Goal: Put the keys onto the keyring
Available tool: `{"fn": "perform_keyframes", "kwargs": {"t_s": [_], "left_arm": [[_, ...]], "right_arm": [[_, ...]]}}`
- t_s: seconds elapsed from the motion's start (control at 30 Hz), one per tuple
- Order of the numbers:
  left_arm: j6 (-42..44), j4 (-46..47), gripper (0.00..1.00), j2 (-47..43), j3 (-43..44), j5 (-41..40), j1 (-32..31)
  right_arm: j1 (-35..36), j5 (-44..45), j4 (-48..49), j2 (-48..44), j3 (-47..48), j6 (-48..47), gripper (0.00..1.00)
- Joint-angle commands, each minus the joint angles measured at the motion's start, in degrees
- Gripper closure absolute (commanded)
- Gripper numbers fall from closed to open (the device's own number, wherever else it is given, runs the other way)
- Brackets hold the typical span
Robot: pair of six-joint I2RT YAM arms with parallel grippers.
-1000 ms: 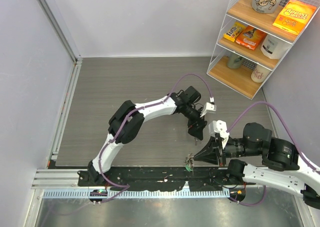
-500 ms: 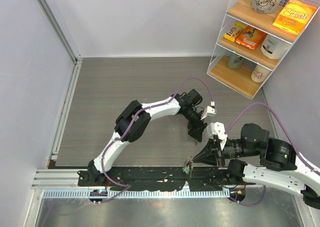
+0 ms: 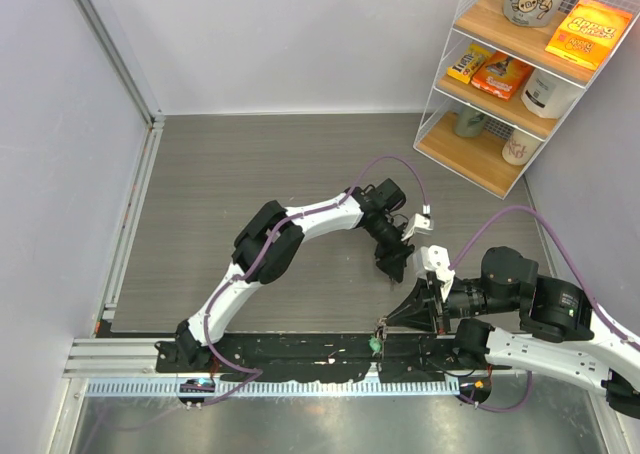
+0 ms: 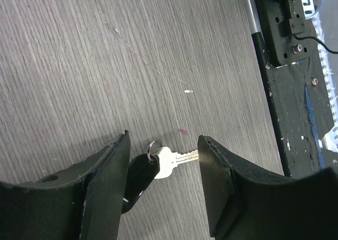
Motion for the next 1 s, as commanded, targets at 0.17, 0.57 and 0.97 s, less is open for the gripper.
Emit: {"fn": "perform_keyframes", "kwargs": {"t_s": [0.17, 0.57, 0.97], "left_arm": [[2.9, -3.9, 0.47, 0.9, -0.9, -0.4, -0.2], [4.0, -5.5, 0.63, 1.9, -0.1, -0.8, 0.0], [5.1, -6.2, 1.00, 2.4, 0.1, -1.8, 0.1]], "right_arm": [[0.1, -1.2, 3.7, -0.2, 1.1, -0.3, 0.95], [0.2, -1.5, 3.8, -0.2, 1.4, -0.4, 0.94], [0.2, -1.2, 3.8, -0.3, 1.4, -0.5, 0.95]]}}
